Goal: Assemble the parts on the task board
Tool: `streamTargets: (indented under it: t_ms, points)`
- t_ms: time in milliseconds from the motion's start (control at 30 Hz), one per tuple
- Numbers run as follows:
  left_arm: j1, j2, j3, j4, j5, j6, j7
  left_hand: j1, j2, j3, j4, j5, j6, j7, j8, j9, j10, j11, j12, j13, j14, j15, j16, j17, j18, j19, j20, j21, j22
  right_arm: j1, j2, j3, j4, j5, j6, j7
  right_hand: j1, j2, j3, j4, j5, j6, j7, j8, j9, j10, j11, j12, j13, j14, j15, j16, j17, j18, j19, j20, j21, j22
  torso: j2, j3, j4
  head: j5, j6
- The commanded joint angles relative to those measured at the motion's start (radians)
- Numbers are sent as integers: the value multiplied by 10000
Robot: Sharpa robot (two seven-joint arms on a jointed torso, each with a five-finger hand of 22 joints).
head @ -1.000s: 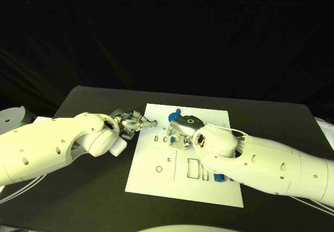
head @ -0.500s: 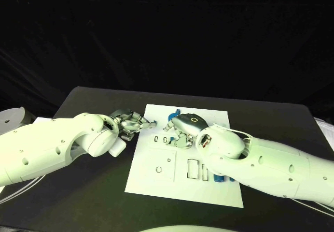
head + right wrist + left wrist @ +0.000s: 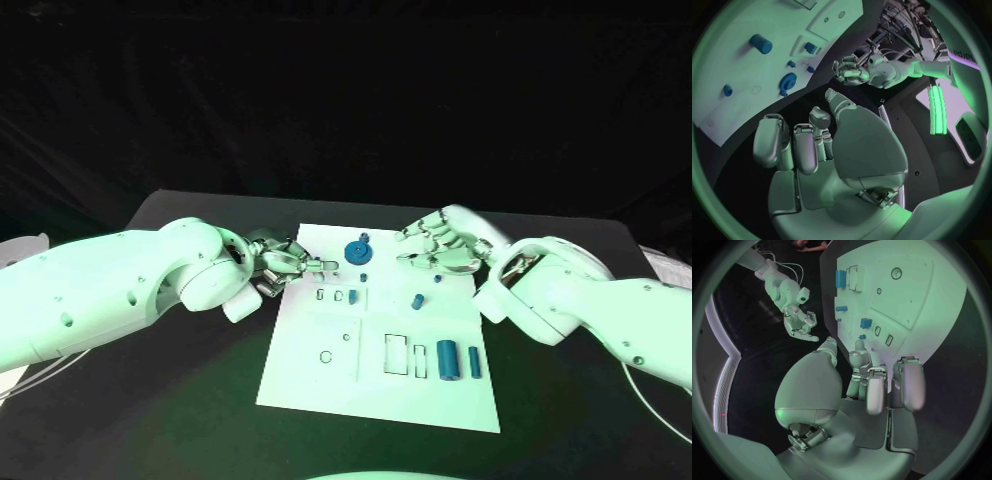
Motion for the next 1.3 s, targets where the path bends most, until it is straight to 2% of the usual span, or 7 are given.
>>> streamTargets:
  t_ms: [33, 233, 300, 367, 633, 800, 1300]
  points:
    - [156, 318, 19, -319, -1117, 1741, -1112, -164, 163, -291, 5, -12, 116, -74, 186, 107, 58, -93, 129, 123, 1053, -105, 31, 2630, -111, 53, -104, -11, 351, 59, -365, 3, 137, 2885, -326, 803, -3, 26, 7, 10, 66, 43, -8, 21, 5, -23, -1, -32, -20, 532, 50, -59, 716, 107, -10, -5, -43, -14, -80, 66, -109, 60, 4]
    - [370, 1096, 27, -1001, -2358, 2621, -1914, -262, 327, -562, 15, -35, 63, -106, 300, 199, 85, -128, 190, 177, 1053, -141, 31, 2630, -123, 74, -150, 15, 397, 110, -904, 4, 238, 3178, -419, 799, -27, 21, -11, 12, 103, 45, -12, 21, 5, -24, -6, -53, -57, 533, 44, -82, 691, 109, 0, -11, -58, -30, -111, 132, -190, 114, 8]
    - [417, 1329, 29, -1187, -2641, 2727, -2064, -281, 334, -651, 14, -41, 8, -98, 295, 207, 63, -124, 159, 132, 1053, -142, 31, 2630, -122, 70, -155, 7, 391, 115, -986, 3, 252, 3181, -430, 779, -50, 18, -27, 20, 109, 45, -14, 21, 4, -28, -6, -66, -77, 534, 42, -91, 683, 111, 2, -13, -68, -43, -108, 136, -210, 126, 18]
    - [458, 1558, 30, -1368, -2826, 2807, -2199, -292, 329, -709, 14, -44, -17, -95, 293, 211, 65, -121, 168, 145, 1053, -141, 31, 2630, -124, 73, -157, 10, 397, 118, -1042, 1, 263, 3161, -441, 758, -55, 17, -30, 22, 109, 46, -14, 21, 4, -29, -6, -68, -81, 533, 42, -94, 679, 111, 1, -14, -72, -48, -103, 129, -213, 132, 28]
    - [562, 2500, 36, -2063, -3592, 3178, -2604, -445, 431, -1065, 20, -55, 191, -191, 497, 344, 299, -196, 493, 529, 1053, -192, 31, 2630, -202, 226, -196, 258, 721, 122, -1140, -2, 323, 2890, -494, 657, -74, 12, -46, 28, 114, 49, -17, 23, 5, -43, -9, -98, -116, 530, 40, -117, 653, 117, -4, -16, -94, -78, -111, 72, -85, 73, 26]
    - [576, 2956, 36, -2454, -3694, 3430, -2701, -462, 490, -1120, 21, -55, 215, -209, 538, 379, 334, -213, 541, 589, 1053, -208, 31, 2630, -214, 251, -211, 298, 774, 123, -1130, -2, 336, 2780, -503, 595, -74, 12, -46, 28, 114, 49, -17, 23, 5, -43, -9, -98, -116, 530, 40, -117, 653, 117, -4, -16, -94, -78, -101, 50, -73, 98, 20]
    - [551, 3823, -3, -3298, -4054, 3995, -2710, -226, 792, -1266, -14, -51, 285, -308, 860, 709, 382, -297, 614, 681, 1053, -278, 31, 2630, -233, 284, -278, 359, 864, 123, -1052, -2, 377, 2556, -459, 451, -87, -4, -71, 23, 151, 44, -22, 20, 4, -99, -14, -192, -210, 523, 35, -156, 613, 126, -15, -22, -135, -133, -85, -2, 0, 49, -35]
